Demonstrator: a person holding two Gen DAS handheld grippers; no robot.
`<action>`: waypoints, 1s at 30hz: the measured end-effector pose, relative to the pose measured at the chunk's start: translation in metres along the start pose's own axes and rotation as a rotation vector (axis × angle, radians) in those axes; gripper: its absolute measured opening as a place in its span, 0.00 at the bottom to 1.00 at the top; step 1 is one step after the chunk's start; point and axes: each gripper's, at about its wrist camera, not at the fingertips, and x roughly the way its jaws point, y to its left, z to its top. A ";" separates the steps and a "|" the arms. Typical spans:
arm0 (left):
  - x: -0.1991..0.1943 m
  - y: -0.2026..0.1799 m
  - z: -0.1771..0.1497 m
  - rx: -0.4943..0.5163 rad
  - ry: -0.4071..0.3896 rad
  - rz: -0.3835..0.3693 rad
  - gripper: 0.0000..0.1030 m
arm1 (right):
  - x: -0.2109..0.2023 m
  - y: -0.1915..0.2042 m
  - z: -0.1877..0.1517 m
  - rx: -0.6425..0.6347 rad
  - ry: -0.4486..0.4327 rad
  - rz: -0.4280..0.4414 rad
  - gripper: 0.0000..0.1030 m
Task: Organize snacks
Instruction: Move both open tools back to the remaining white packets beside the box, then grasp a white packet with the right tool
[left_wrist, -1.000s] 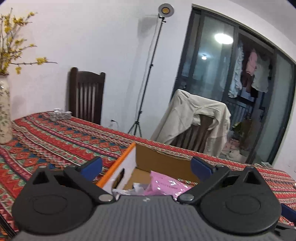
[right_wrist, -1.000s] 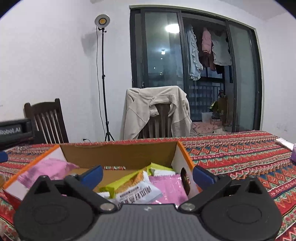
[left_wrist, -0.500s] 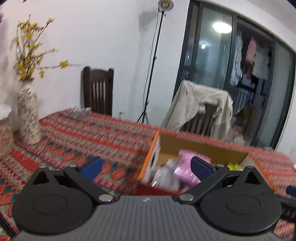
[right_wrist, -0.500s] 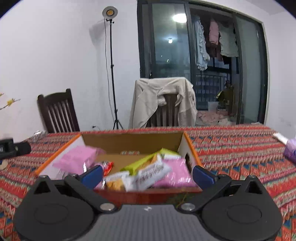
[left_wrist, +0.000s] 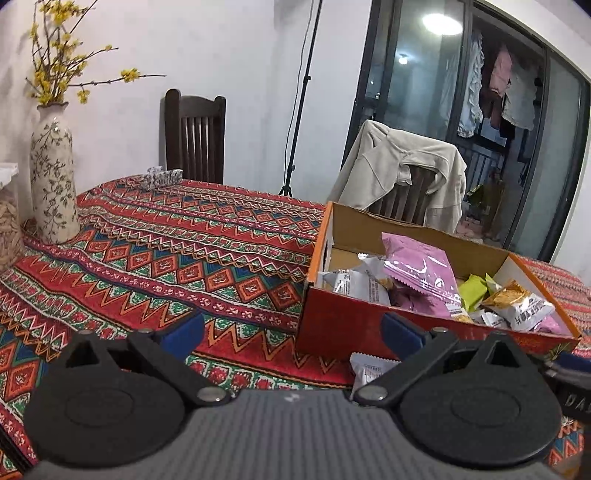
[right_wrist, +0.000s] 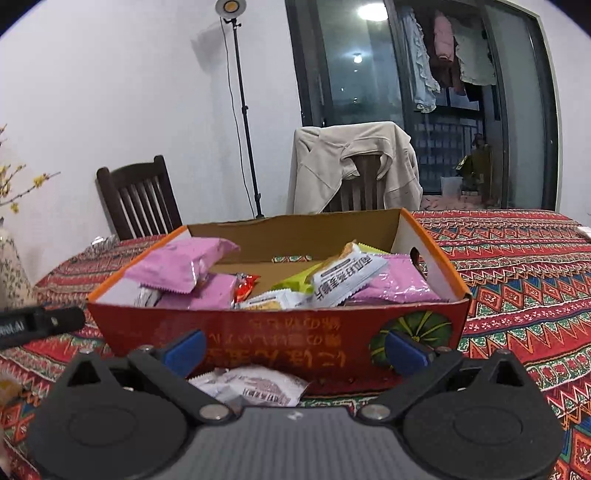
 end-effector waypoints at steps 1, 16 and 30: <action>-0.001 0.002 0.001 -0.011 0.003 -0.009 1.00 | 0.000 0.001 -0.002 -0.004 0.002 0.000 1.00; 0.004 0.014 0.004 -0.055 0.033 -0.010 1.00 | -0.001 -0.003 -0.003 0.009 -0.009 -0.016 1.00; 0.002 0.011 0.002 -0.034 0.037 -0.032 1.00 | 0.037 0.012 0.000 0.073 0.198 -0.017 0.88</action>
